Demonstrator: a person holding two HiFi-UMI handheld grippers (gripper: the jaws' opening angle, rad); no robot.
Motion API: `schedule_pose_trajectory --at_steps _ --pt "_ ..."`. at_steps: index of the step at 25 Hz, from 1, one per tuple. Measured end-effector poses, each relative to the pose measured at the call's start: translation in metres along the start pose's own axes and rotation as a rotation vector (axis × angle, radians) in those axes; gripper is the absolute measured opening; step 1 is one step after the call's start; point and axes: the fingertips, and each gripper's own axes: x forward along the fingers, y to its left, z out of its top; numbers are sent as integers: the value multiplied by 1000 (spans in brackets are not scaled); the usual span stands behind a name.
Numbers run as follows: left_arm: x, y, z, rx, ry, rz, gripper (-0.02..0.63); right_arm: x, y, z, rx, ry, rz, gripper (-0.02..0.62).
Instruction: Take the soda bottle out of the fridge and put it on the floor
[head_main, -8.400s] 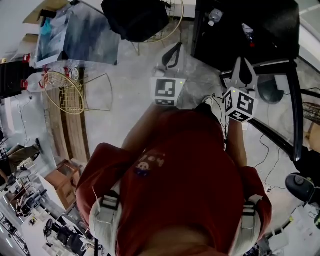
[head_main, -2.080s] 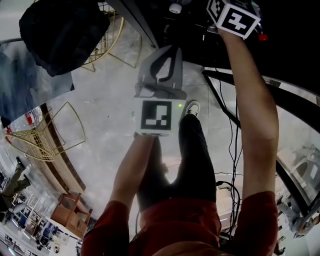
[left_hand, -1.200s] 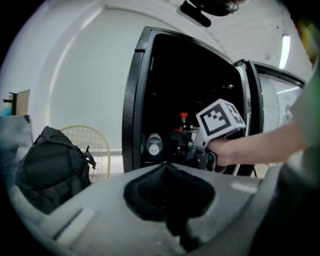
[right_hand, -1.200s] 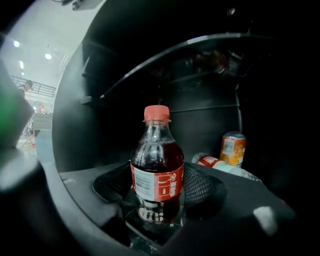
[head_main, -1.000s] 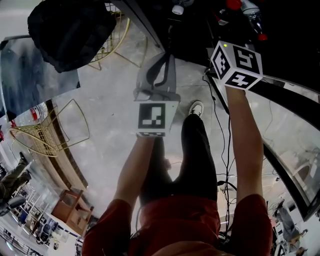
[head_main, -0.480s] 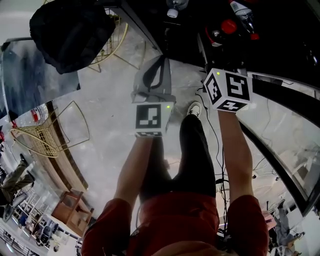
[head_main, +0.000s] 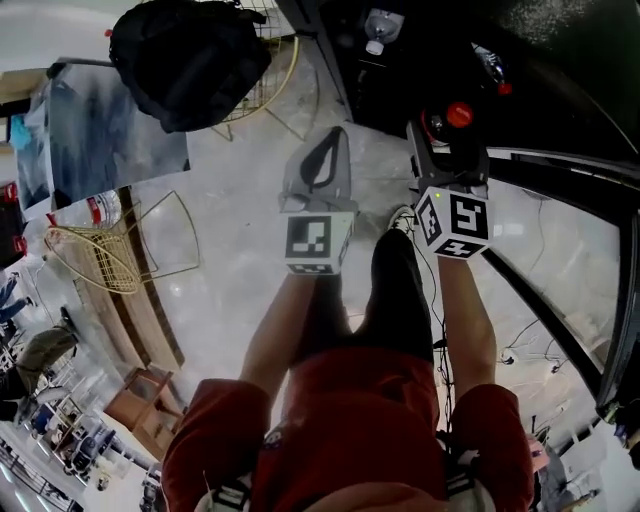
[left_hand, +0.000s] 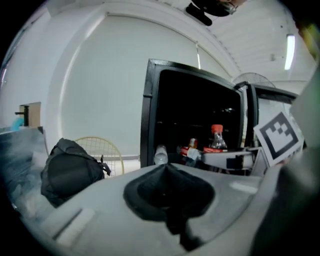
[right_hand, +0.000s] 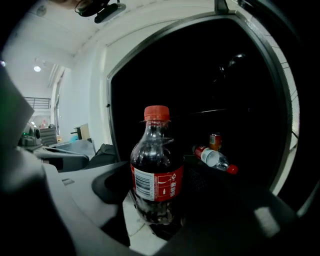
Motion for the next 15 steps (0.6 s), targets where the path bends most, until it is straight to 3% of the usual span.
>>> schedule_pose_trajectory --at_steps 7,15 --pt "-58 0 54 -25 -33 44 0 -63 34 35 -17 30 15 301" --pt "-124 15 91 -3 -49 104 0 -117 85 83 -85 15 115 301"
